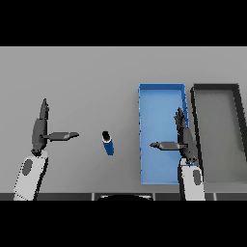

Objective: Pick up the blue pipe and place it into the blue bin.

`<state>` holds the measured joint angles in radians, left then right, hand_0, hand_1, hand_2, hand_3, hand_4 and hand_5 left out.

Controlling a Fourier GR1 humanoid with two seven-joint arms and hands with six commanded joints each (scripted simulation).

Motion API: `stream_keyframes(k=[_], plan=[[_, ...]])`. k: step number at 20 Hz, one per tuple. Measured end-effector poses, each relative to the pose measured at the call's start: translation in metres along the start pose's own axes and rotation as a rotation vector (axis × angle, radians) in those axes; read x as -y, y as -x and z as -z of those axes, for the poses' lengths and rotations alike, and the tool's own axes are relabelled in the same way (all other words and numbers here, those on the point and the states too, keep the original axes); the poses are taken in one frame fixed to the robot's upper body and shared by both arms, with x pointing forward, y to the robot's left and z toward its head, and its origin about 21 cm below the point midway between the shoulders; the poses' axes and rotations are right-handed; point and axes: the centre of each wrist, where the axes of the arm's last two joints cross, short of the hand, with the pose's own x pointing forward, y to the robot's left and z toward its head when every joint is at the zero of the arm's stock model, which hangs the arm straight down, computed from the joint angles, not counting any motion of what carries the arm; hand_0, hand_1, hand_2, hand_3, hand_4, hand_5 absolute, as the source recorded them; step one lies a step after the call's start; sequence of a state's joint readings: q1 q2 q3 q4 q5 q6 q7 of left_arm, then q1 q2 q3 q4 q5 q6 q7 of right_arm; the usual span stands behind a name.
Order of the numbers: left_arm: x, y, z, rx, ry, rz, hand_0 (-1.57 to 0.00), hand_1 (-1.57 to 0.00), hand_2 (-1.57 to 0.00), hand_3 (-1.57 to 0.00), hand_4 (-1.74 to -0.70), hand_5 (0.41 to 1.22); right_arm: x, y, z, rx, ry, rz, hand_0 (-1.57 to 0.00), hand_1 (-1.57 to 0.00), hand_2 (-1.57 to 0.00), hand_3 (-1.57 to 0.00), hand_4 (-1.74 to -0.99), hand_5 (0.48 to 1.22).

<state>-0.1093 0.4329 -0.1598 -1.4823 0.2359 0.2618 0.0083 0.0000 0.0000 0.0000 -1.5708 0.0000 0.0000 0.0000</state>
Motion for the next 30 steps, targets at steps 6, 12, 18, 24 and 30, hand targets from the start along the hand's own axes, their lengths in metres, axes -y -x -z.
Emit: stream_keyframes(k=[6, 12, 18, 24, 30], plan=[[0.002, -0.002, 0.0, 0.013, -0.002, 0.002, 0.0, 0.0, 0.0, 0.0, -1.19, 0.605, 0.005, -0.002, -0.001, -0.001, 0.002, -0.001, 0.0, 0.0, 0.0, 0.0, -1.254, 0.598], [-0.037, 0.008, -0.012, 0.041, 0.327, 0.089, 0.0, 0.0, 0.0, 0.0, -1.17, 0.603, 0.025, -0.011, -0.029, 0.046, -0.124, -0.293, 0.0, 0.0, 0.0, 0.0, -1.236, 0.594], [-0.027, 0.005, -0.031, 0.042, 0.572, 0.123, 0.0, 0.0, 0.0, 0.0, -1.19, 0.573, 0.021, -0.01, -0.029, 0.048, -0.143, -0.299, 0.0, 0.0, 0.0, 0.0, -1.232, 0.604], [0.009, -0.005, -0.041, 0.017, 0.754, 0.141, 0.0, 0.0, 0.0, 0.0, -1.2, 0.508, 0.02, -0.011, -0.024, 0.069, -0.172, -0.275, 0.0, 0.0, 0.0, 0.0, -1.279, 0.638], [0.055, 0.005, -0.05, 0.015, 0.817, 0.145, 0.0, 0.0, 0.0, 0.0, -1.21, 0.483, 0.02, -0.01, -0.029, 0.064, -0.162, -0.28, 0.0, 0.0, 0.0, 0.0, -1.296, 0.651]])
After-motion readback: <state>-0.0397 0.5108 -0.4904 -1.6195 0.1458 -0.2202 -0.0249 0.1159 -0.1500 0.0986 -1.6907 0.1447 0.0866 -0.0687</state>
